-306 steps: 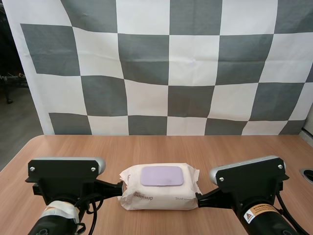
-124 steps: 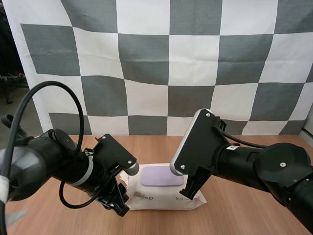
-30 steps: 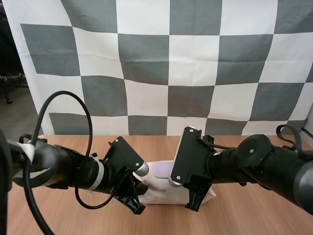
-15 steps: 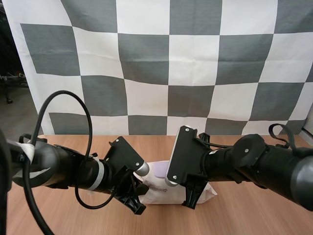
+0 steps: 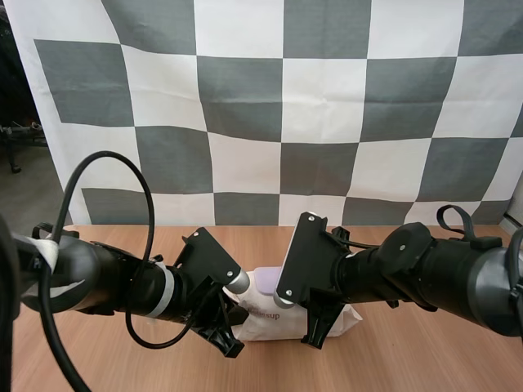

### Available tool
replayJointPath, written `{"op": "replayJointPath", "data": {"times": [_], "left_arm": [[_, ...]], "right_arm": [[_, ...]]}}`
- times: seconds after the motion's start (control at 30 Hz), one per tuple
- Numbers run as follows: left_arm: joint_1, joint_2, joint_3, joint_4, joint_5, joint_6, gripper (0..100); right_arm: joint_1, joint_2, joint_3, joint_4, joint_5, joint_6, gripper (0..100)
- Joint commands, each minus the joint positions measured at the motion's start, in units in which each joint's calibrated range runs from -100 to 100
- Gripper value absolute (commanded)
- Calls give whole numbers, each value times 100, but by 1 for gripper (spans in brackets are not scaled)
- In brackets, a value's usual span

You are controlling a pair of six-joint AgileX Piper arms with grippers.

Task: Open the wet wipes lid

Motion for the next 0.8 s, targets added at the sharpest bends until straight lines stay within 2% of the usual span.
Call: {"op": "replayJointPath", "data": {"times": [0.0,0.1,0.43,0.77], "left_arm": [[4,-4,-1,3,1,2,0],[4,-4,-1,3,1,37,0],[4,-4,-1,15,1,75,0],[4,-4,-1,59,1,75,0]], "right_arm": [[4,3,1,1,-16,0,24],[4,3,1,125,-32,0,0],[4,3,1,637,-254,0,0],[4,3,-22,850,-1182,0,0]]}}
